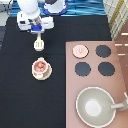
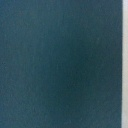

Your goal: Take the lid off the pot, put the pot on the plate, and use the tool to push the pot to the front of the table.

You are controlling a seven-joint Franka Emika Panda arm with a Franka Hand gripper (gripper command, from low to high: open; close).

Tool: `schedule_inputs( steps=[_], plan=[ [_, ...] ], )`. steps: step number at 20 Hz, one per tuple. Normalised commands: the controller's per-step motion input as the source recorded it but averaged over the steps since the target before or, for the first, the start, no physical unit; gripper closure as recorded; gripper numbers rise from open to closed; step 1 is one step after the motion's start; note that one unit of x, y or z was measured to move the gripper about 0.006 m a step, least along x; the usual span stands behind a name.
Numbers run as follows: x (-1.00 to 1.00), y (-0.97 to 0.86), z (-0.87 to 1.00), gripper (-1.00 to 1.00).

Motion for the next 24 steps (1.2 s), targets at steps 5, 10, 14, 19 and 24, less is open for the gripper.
schedule_inputs(
  steps=[5,10,14,19,24],
  plan=[
    [0.49,0.0,-0.25,1.0],
    [0.99,0.0,-0.14,1.0],
    [1.0,0.0,-0.15,1.0],
    [1.0,0.03,-0.05,1.0],
    [1.0,0.21,0.35,1.0]
  ],
)
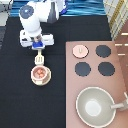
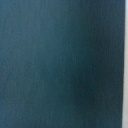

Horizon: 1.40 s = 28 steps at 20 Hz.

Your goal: Take the lid off the pot, put the pot on the plate, and use the tool to push the pot to the front of the table.

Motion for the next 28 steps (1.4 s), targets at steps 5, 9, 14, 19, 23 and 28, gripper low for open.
schedule_inputs(
  steps=[5,9,14,19,23,28],
  plan=[
    [0.97,0.32,0.79,1.0],
    [-0.33,0.13,0.78,1.0],
    [-0.88,-0.29,0.27,1.0],
    [-1.0,-0.13,-0.34,1.0],
    [-0.62,-0.04,-0.67,1.0],
    [0.16,0.0,-0.5,1.0]
  ],
)
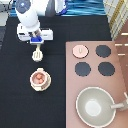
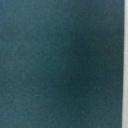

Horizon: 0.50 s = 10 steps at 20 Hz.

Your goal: Take the lid off the pot, put the pot on the plate, and use the tool to push the pot to the front of the table.

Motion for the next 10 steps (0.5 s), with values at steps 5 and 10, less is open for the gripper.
schedule_inputs(
  steps=[5,10],
  plan=[
    [0.85,0.04,-0.15,1.0],
    [0.87,0.07,-0.07,1.0]
  ],
)
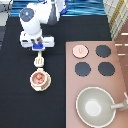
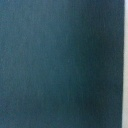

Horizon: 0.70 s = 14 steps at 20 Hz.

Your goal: Take the lid off the pot, put the pot on the plate, and use the tool to push the pot to the front of the table.

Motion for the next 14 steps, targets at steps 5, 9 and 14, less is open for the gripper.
schedule_inputs(
  steps=[5,9,14],
  plan=[
    [0.87,0.16,0.03,1.0],
    [0.92,0.15,0.2,1.0],
    [0.97,0.06,0.35,1.0]
  ],
)
